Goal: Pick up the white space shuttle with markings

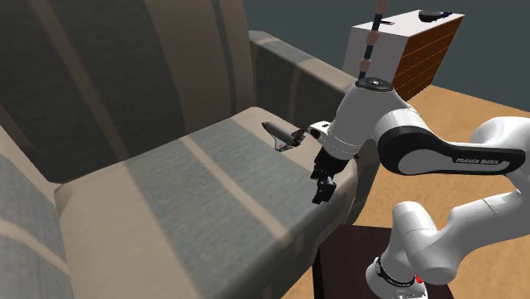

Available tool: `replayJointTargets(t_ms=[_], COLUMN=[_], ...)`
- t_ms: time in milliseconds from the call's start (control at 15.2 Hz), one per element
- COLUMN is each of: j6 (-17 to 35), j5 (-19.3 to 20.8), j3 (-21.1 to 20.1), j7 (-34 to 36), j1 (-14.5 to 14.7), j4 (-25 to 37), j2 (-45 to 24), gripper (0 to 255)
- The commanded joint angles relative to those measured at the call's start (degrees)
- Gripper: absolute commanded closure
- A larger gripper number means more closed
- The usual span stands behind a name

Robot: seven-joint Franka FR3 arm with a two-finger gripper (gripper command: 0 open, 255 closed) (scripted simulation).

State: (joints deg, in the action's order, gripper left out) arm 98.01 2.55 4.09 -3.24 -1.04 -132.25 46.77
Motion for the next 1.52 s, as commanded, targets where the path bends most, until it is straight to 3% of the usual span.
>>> replayJointTargets(t_ms=[0,792,1452], j6=[0.0,2.99,1.23], j5=[0.0,3.38,2.01], j3=[0.0,7.86,15.08], j7=[0.0,1.51,1.43], j1=[0.0,-6.12,-10.67], j4=[0.0,15.75,33.3], j2=[0.0,-21.66,-40.03], gripper=[0,0,0])
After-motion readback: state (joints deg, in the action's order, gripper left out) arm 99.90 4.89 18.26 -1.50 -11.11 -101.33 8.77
